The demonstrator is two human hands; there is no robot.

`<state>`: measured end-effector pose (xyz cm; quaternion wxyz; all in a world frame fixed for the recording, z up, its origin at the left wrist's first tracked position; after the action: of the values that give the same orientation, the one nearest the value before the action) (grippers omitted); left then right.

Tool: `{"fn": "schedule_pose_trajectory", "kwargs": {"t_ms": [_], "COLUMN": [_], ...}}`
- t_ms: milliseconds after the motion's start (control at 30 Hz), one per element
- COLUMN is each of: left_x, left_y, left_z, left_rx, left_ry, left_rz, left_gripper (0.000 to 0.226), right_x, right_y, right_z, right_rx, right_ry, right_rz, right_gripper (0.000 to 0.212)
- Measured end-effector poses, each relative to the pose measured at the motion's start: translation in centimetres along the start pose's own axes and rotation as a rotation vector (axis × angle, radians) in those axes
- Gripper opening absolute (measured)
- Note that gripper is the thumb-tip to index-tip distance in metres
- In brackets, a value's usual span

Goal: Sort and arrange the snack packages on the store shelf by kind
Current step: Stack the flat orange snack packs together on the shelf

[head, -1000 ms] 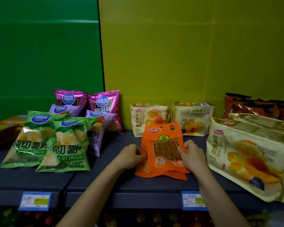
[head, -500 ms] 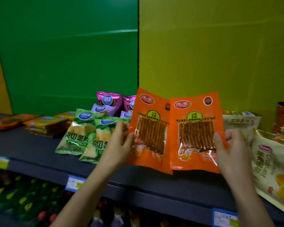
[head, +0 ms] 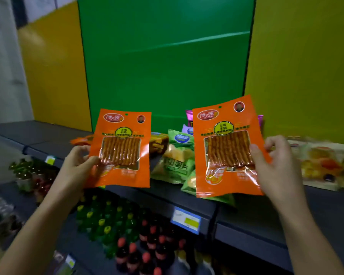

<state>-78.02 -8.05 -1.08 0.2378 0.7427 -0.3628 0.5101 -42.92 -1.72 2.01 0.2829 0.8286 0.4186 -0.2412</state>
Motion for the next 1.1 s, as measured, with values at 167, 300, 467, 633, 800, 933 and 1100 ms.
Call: {"fn": "schedule_pose_trajectory", "kwargs": {"t_ms": [167,300,467,633,800,933,1100], "left_x": [-2.0,-4.1,-6.0,-8.0,-10.8,-12.9,-15.4], "left_y": [8.8,15.7,21.8,24.8,26.4,26.6,25.1], "left_z": [-4.8,-9.1,-14.2,-18.6,-23.2,-28.2,-35.5], "left_rx": [0.036,0.053,0.024,0.000,0.004,-0.039,-0.076], "left_ry": [0.097,0.109,0.150,0.193,0.218,0.207,0.168], "left_rz": [-0.077,-0.131,-0.156,-0.152,-0.145,-0.189,-0.234], "left_gripper": [0.015,0.014,0.019,0.015,0.019,0.023,0.016], "right_x": [-4.7,-8.2,-11.6,-14.0,-15.5,-16.0,-16.7], "right_y": [-9.5,-17.6,-25.9,-32.4,-39.1,-44.1,-50.1], "right_z": [1.2,2.8,3.6,3.0,2.1,-0.2,-5.3], "right_rx": [-0.032,-0.056,-0.098,-0.131,-0.164,-0.201,-0.225], "right_ry": [-0.013,-0.033,-0.103,-0.162,-0.214,-0.241,-0.235], "right_rz": [-0.054,-0.087,-0.147,-0.133,-0.105,-0.049,0.027], "right_gripper": [0.018,0.017,0.015,0.012,0.024,0.026,0.029]}}
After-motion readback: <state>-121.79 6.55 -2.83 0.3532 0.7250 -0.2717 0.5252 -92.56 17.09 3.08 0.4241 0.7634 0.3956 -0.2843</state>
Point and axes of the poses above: each hand's wrist, its own z-axis away from the middle knuckle, its own y-axis out of the back of the hand, x = y × z, the point moved 4 cm from there along -z, towards the middle knuckle, and after that the axes turned 3 degrees about z, right-handed, at the moved point
